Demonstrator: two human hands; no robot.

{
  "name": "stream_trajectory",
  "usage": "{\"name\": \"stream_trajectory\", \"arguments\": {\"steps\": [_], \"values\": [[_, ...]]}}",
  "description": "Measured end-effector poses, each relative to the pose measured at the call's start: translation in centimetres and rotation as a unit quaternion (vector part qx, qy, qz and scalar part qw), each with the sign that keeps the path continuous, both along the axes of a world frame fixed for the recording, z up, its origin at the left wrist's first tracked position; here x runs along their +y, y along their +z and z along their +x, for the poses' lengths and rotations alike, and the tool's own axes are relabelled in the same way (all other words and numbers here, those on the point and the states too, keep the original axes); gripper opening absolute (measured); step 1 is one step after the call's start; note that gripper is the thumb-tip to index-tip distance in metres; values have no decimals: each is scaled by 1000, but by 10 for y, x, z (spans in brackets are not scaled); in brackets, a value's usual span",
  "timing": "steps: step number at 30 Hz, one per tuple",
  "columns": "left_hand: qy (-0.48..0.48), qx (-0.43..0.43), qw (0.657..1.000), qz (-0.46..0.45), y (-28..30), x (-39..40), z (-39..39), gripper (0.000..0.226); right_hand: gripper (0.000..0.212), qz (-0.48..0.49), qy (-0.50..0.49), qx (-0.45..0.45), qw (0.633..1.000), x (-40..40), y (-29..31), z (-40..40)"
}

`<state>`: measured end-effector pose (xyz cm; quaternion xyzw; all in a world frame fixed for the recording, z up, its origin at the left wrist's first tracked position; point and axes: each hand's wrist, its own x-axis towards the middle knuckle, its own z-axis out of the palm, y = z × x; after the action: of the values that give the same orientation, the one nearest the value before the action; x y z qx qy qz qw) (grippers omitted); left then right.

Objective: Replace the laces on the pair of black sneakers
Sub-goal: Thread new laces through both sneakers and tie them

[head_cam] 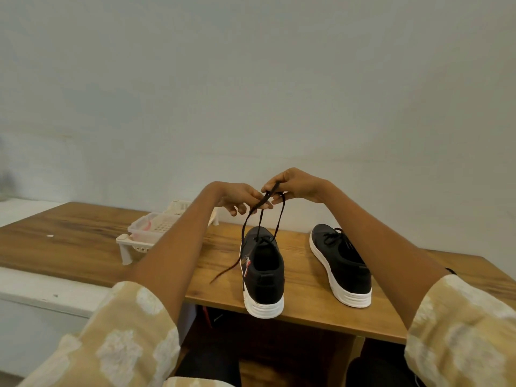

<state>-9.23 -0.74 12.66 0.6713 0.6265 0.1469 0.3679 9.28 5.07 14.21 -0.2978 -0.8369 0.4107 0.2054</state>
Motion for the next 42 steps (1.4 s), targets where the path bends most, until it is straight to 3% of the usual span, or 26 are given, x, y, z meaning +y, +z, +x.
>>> {"name": "stream_trajectory", "arguments": {"steps": [5, 8, 12, 13, 15, 17, 18, 19, 21, 22, 24, 27, 29, 33, 37, 40, 42], "values": [[54, -63, 991, 110, -15, 8, -1, 16, 17, 174, -7, -72, 982, 5, -4, 2], [45, -153, 984, 78, -24, 8, 3, 35, 12, 268, -55, -16, 962, 9, -16, -2], [101, -228, 965, 80, -33, 12, 15, 68, 12, 280, -73, 68, 955, 9, -26, -7], [128, -272, 949, 94, -34, 12, 19, 72, 12, 275, -75, 78, 955, 10, -27, -8], [179, -418, 880, 134, -35, 14, 24, 71, 10, 255, -76, 85, 960, 11, -29, -5], [195, -556, 792, 159, -37, 15, 23, 43, 10, 237, -79, 77, 965, 12, -33, -1], [198, -597, 760, 162, -38, 15, 24, 22, 11, 237, -84, 63, 966, 13, -36, 2], [209, -624, 735, 163, -39, 14, 26, 15, 14, 241, -88, 42, 966, 14, -39, 4], [256, -630, 716, 157, -43, 14, 26, 19, 21, 236, -97, 2, 967, 16, -44, 9], [290, -609, 722, 156, -46, 15, 24, 21, 23, 226, -102, -15, 969, 17, -46, 13], [350, -491, 780, 165, -56, 18, 15, 23, 21, 198, -124, -53, 971, 22, -51, 24], [327, -127, 914, 203, -74, 17, -5, 14, 23, 192, -152, -161, 956, 27, -57, 46], [266, 46, 945, 184, -86, 16, -15, 22, 24, 211, -166, -245, 932, 32, -62, 60], [233, 203, 946, 97, -101, 10, -23, 33, 15, 241, -172, -390, 872, 36, -71, 71], [178, 291, 938, 58, -108, 8, -20, 18, 18, 279, -156, -458, 830, 35, -81, 61], [166, 293, 940, 57, -109, 7, -12, 24, 34, 221, -139, -430, 864, 38, -86, 53], [176, 325, 922, 119, -106, 9, -12, 36, 53, 181, -96, -391, 897, 35, -85, 47]]}}
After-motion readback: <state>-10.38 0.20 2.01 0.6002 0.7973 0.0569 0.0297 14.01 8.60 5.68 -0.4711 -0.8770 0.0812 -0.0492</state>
